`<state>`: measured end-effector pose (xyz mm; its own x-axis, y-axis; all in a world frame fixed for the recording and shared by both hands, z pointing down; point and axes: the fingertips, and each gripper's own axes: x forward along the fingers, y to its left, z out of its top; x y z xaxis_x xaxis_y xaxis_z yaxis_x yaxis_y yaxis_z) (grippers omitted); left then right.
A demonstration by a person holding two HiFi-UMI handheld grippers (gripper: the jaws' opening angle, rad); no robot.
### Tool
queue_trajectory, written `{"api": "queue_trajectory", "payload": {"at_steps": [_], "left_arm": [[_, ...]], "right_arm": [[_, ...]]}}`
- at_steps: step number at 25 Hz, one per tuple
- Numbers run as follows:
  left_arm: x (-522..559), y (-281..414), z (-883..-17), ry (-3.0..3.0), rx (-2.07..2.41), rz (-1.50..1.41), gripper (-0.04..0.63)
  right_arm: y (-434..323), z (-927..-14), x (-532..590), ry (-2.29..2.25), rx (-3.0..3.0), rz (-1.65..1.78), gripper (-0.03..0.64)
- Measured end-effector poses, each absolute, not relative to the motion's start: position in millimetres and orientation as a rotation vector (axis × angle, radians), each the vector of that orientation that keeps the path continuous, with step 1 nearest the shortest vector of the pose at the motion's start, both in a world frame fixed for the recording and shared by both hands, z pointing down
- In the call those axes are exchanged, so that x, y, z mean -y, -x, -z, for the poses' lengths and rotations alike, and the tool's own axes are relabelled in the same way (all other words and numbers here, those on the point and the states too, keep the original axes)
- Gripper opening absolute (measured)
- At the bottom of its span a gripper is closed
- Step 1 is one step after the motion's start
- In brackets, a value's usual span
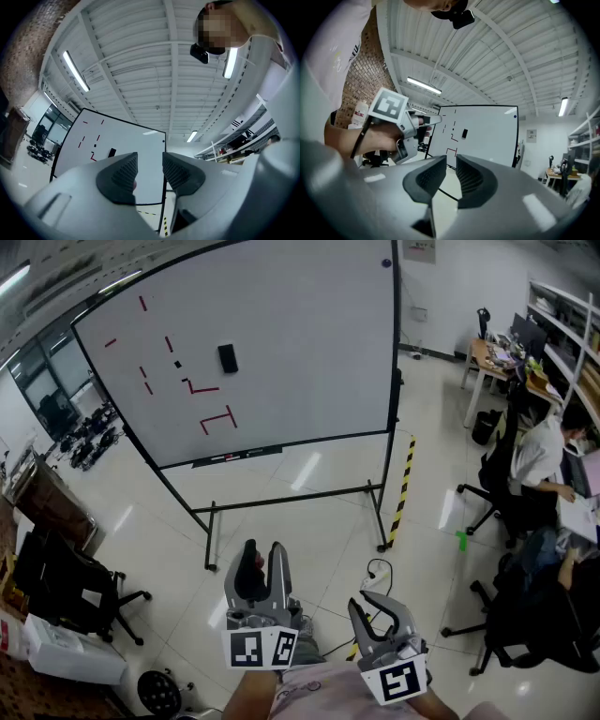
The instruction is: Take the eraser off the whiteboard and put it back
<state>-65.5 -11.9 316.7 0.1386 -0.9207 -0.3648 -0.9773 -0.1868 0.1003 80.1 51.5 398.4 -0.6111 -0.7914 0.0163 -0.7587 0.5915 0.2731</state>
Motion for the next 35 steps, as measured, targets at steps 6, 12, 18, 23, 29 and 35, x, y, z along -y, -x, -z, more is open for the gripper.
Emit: {"api": "queue_trajectory", "payload": {"at_steps": [6, 12, 18, 23, 29, 35], "left_arm": [[128, 125, -261, 2.142, -1.903, -0.423, 0.194], [292, 194, -223, 2.027, -1.937, -0.409, 0.224], [497, 244, -220, 1.962, -1.961, -0.280, 0.256], [616, 277, -247, 1.823, -2.073, -0.202, 0.264], [654, 286, -273, 1.844, -2.009, -0.418, 0.262], [651, 282, -272, 1.814, -1.891, -0.426, 0.267]], "right_arm": [[-55, -403, -6, -1.292, 2.669, 0.348, 0.058], [-34, -415, 95, -1.339, 2.571, 0.363, 0.058], [-16, -400, 249, -1.519, 2.468, 0.337, 0.057], [-10, -391, 348, -1.622, 2.387, 0.274, 0.058], [-4, -414, 408, -1.596, 2.337, 0.163, 0.057], [5, -426, 415, -1.526, 2.344, 0.143, 0.057]]}}
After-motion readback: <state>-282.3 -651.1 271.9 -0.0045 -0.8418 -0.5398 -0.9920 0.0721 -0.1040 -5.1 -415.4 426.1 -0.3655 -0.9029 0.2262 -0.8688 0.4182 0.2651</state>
